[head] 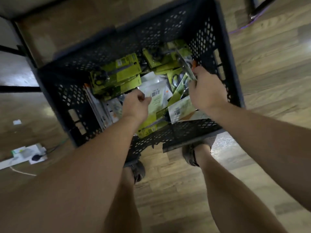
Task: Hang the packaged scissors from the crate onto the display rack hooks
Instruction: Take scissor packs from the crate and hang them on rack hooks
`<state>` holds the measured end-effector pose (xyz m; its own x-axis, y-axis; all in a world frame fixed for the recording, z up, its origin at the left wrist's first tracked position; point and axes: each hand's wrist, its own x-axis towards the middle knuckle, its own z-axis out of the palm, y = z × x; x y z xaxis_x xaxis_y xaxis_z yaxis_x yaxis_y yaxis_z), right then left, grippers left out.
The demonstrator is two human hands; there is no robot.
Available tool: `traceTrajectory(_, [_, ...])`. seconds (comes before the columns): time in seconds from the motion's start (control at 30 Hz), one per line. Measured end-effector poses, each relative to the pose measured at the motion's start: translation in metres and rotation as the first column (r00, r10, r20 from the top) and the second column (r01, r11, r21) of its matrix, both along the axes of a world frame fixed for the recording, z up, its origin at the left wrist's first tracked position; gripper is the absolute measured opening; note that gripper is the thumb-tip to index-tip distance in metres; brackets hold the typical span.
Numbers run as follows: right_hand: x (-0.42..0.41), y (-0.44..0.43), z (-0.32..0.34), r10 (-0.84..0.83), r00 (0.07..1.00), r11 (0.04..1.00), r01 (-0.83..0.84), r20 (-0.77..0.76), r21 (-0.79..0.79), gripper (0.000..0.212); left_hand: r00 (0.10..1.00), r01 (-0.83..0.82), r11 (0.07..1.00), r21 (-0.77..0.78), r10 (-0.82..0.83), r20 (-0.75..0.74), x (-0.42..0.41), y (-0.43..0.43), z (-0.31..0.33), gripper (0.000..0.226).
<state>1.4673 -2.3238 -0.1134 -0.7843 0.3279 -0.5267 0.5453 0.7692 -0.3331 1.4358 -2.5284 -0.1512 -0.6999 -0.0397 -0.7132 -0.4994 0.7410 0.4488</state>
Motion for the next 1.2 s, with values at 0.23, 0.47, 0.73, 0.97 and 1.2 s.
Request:
traceTrajectory(0.23, [0.02, -0.001, 0.195, -0.509, 0.859, 0.792, 0.443, -0.053, -0.419, 0.018, 0.956, -0.286, 0.93, 0.231, 0.294, -0.001, -0.009, 0.0, 0.195, 0.014])
traceTrajectory(0.47, [0.008, 0.006, 0.452, -0.738, 0.674, 0.46, 0.534, 0.029, -0.709, 0.032, 0.884, -0.42, 0.785, 0.456, 0.467, 0.011, -0.027, 0.003, 0.451, 0.012])
traceTrajectory(0.73, [-0.008, 0.012, 0.663, -0.753, 0.649, 0.153, 0.335, 0.11, -0.93, 0.014, 0.766, -0.575, 0.378, 0.726, 0.56, 0.315, -0.002, -0.023, 0.677, 0.04])
traceTrajectory(0.97, [-0.004, 0.031, 0.773, -0.683, 0.707, -0.025, 0.228, 0.183, -0.973, 0.042, 0.741, -0.495, 0.018, 0.868, 0.531, 0.412, 0.039, -0.011, 0.795, 0.054])
traceTrajectory(1.2, [0.05, 0.009, 0.843, -0.606, 0.795, 0.021, 0.053, 0.029, -0.998, 0.035, 0.815, -0.287, -0.03, 0.957, 0.518, 0.261, 0.062, -0.04, 0.881, 0.067])
